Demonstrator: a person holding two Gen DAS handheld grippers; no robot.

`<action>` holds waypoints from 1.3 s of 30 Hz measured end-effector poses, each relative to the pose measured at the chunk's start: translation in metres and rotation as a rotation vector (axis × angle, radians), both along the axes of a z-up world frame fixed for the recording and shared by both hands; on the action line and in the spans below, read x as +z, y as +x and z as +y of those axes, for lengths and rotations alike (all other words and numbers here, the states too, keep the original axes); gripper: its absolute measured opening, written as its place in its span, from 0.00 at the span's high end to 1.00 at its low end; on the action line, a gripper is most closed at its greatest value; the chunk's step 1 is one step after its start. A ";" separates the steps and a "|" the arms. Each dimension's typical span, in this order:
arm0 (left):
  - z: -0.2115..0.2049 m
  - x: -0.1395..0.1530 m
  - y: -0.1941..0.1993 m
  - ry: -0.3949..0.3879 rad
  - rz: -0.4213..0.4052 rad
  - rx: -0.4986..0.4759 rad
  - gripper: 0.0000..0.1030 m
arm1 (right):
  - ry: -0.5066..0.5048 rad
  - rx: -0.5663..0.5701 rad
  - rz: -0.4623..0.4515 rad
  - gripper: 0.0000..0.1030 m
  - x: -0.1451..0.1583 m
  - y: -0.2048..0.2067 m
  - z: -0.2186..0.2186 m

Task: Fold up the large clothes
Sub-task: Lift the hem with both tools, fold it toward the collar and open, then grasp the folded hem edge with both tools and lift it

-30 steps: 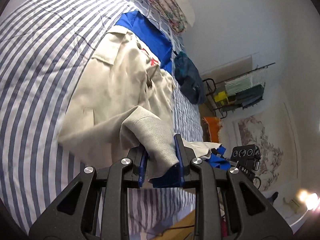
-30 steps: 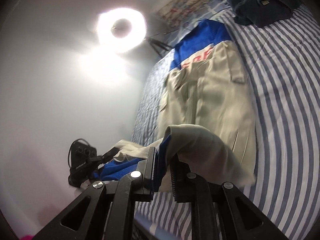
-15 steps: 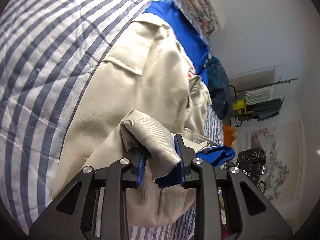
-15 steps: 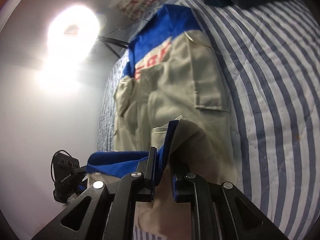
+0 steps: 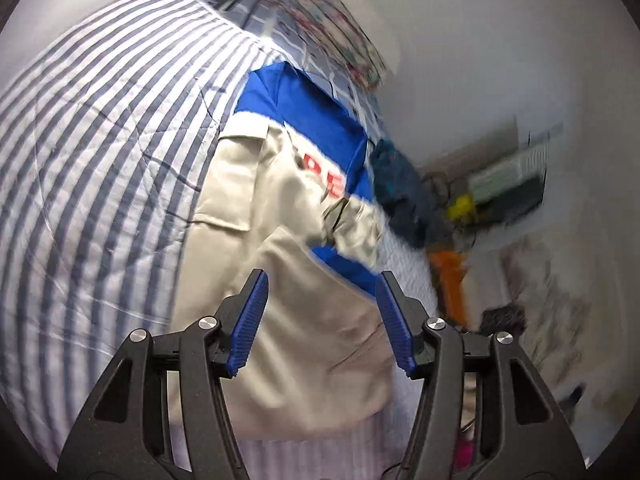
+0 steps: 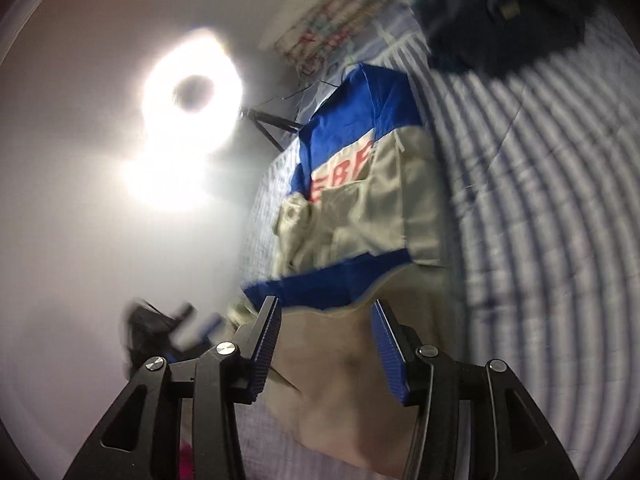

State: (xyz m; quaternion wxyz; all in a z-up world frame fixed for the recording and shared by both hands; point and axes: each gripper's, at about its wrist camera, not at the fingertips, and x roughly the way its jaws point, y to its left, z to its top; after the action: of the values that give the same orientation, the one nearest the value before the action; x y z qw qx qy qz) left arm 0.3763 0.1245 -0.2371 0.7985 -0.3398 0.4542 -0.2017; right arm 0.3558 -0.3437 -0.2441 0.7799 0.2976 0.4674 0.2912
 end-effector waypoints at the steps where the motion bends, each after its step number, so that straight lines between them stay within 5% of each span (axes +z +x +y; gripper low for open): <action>1: -0.002 -0.007 0.001 0.028 0.017 -0.021 0.45 | -0.027 0.008 -0.004 0.52 -0.003 -0.004 0.001; 5: -0.021 -0.040 0.003 0.141 0.074 -0.111 0.45 | -0.096 0.053 0.022 0.57 -0.032 -0.022 0.002; 14: -0.027 -0.068 -0.005 0.098 0.089 -0.140 0.47 | -0.098 0.092 0.041 0.65 -0.062 -0.029 0.014; 17: -0.028 -0.063 -0.015 0.112 0.082 -0.176 0.68 | -0.115 0.116 0.018 0.72 -0.056 -0.031 0.018; 25: -0.031 -0.070 -0.012 0.095 0.095 -0.137 0.71 | -0.146 0.083 0.007 0.70 -0.056 -0.015 0.033; 26: -0.032 -0.067 -0.015 0.113 0.089 -0.140 0.84 | -0.146 0.079 0.011 0.73 -0.057 -0.012 0.035; 29: -0.023 -0.050 -0.034 0.079 0.097 -0.063 0.93 | -0.185 0.104 -0.037 0.94 -0.041 -0.014 0.047; 31: -0.013 -0.038 -0.047 0.064 0.107 0.007 0.94 | -0.218 0.121 -0.099 0.97 -0.023 -0.020 0.051; 33: -0.012 -0.038 -0.047 0.129 0.099 0.039 0.93 | -0.240 0.107 -0.128 0.98 -0.015 -0.017 0.051; 39: -0.022 -0.062 -0.020 0.243 0.122 0.037 0.81 | -0.407 0.091 -0.064 0.98 -0.048 0.016 0.070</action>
State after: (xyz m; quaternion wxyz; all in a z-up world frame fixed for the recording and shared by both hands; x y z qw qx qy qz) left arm 0.3560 0.1020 -0.2988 0.8081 -0.2608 0.5167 -0.1093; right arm 0.3719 -0.2733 -0.2920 0.8245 0.1030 0.5043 0.2350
